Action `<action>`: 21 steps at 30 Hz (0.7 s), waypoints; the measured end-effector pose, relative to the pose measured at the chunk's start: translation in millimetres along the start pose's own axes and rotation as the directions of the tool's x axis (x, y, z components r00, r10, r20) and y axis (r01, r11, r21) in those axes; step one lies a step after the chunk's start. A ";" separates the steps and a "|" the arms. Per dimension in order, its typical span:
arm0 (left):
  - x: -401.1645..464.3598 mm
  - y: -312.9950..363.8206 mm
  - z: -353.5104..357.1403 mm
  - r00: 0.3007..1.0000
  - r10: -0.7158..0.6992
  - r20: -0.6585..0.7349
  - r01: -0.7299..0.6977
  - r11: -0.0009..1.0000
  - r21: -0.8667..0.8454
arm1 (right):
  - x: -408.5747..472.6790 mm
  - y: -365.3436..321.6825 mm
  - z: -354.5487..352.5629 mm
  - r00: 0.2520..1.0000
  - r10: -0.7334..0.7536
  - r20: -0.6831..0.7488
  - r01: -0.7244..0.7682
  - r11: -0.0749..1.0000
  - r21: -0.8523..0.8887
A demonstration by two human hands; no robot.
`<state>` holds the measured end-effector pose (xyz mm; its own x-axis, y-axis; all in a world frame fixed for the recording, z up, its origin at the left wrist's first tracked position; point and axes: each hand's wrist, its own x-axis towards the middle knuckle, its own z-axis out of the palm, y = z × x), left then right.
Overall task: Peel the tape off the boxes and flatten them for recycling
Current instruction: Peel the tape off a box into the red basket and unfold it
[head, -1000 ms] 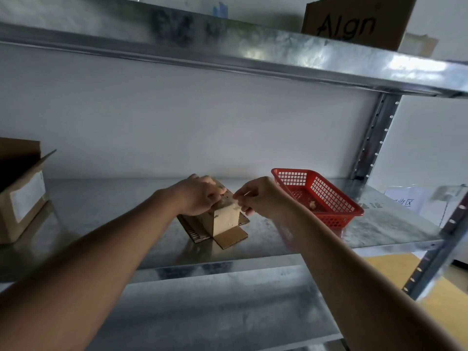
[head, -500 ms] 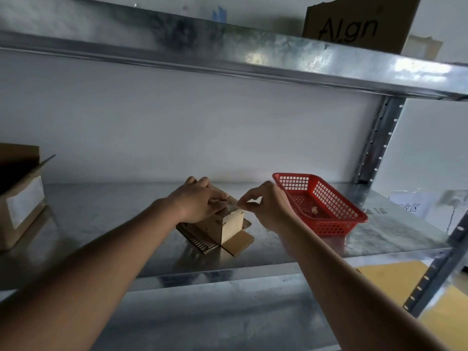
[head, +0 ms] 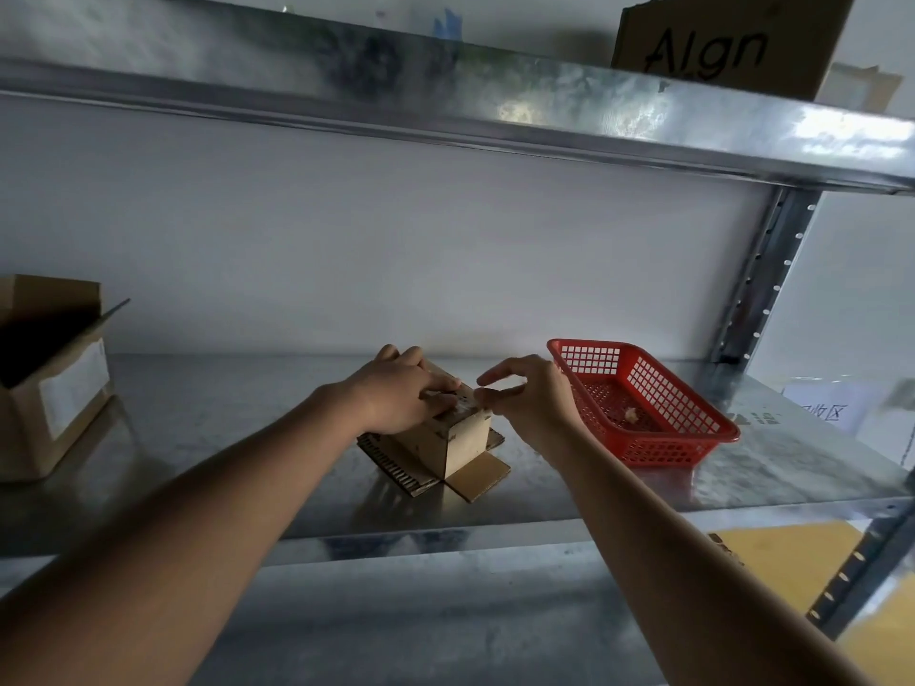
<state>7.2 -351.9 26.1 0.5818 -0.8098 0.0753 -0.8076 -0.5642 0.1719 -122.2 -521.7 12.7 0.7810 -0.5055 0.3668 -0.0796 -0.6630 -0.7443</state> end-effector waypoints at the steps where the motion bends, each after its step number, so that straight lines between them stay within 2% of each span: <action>1: -0.3 0.0 0.1 1.000 -0.001 0.000 0.001 1.000 -0.001 | 0.8 -0.9 -0.5 1.000 -0.002 -0.014 0.002 1.000 -0.031; 4: -0.6 -0.5 0.1 1.000 -0.006 0.001 0.006 1.000 0.004 | 2.1 -4.4 0.9 0.999 -0.046 0.010 0.047 0.983 -0.177; 10: -0.5 -0.5 0.7 1.000 -0.010 0.021 0.009 0.999 0.038 | -2.1 -11.2 0.6 0.990 -0.077 0.121 0.106 0.961 -0.255; 17: -5.2 0.0 6.2 1.000 -0.008 -0.027 0.011 0.995 0.097 | -4.3 -18.0 12.0 0.973 -0.173 0.150 0.218 0.901 -0.375; 19: -6.1 -0.8 6.0 0.999 -0.018 -0.029 0.021 0.996 0.086 | -7.6 -14.6 13.8 0.969 -0.204 0.137 0.241 0.899 -0.365; 21: -6.7 -1.7 5.1 0.999 -0.021 -0.032 0.023 0.997 0.077 | -11.1 -9.9 12.6 0.973 -0.192 0.125 0.220 0.935 -0.277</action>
<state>4.1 -346.4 20.3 0.6013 -0.7924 0.1030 -0.7989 -0.5935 0.0975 -122.2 -502.6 9.0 0.8531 -0.2955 0.4300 -0.0743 -0.8845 -0.4606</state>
